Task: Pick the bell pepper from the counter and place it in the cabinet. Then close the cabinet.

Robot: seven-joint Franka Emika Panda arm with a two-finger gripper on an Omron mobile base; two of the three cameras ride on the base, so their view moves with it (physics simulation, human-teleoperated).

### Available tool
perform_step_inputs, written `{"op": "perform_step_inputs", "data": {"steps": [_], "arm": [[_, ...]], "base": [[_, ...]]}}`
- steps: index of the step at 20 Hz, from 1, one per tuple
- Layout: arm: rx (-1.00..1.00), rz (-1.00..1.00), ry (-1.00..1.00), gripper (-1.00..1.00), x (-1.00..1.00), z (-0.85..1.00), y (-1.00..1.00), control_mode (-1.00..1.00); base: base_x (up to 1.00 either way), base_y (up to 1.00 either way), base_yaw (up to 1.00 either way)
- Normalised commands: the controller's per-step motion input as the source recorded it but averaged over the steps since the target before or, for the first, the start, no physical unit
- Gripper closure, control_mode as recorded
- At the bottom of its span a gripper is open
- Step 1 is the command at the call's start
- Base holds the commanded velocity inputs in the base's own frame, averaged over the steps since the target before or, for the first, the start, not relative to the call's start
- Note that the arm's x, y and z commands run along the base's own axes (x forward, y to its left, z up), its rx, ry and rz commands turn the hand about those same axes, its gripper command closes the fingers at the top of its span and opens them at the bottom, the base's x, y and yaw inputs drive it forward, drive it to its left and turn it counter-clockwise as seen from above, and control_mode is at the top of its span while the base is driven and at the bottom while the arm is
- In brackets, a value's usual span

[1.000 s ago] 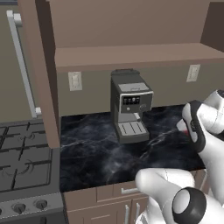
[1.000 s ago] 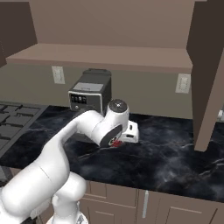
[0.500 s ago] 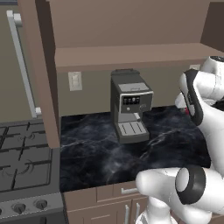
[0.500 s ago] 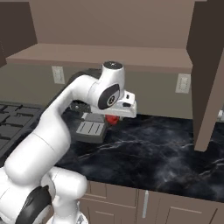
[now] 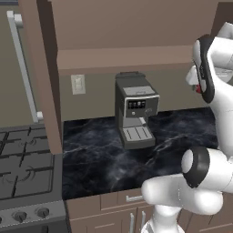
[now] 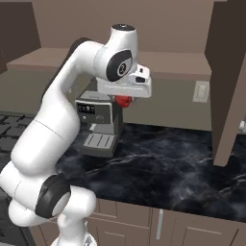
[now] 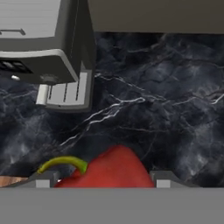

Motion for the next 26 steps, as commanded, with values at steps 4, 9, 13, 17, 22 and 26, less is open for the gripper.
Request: {"op": "perform_step_inputs", "data": {"steps": [4,9,13,17,22,26], "arm": [[-0.02,0.00,-0.12,1.00,0.08,0.65,0.00,-1.00],[0.00,0.00,-0.23,1.00,0.40,0.23,0.00,-1.00],[0.00,0.00,-0.33,1.00,0.57,0.00,0.00,-1.00],[0.00,0.00,-0.31,1.00,0.64,0.08,0.00,-1.00],[0.00,0.00,-0.23,1.00,0.57,0.10,0.00,-1.00],[0.00,0.00,-0.04,1.00,0.63,0.17,0.00,-1.00]], "base": [[0.00,0.00,0.00],[0.00,0.00,0.00],[0.00,0.00,0.00],[0.00,0.00,0.00],[0.00,0.00,0.00],[0.00,0.00,0.00]]}}
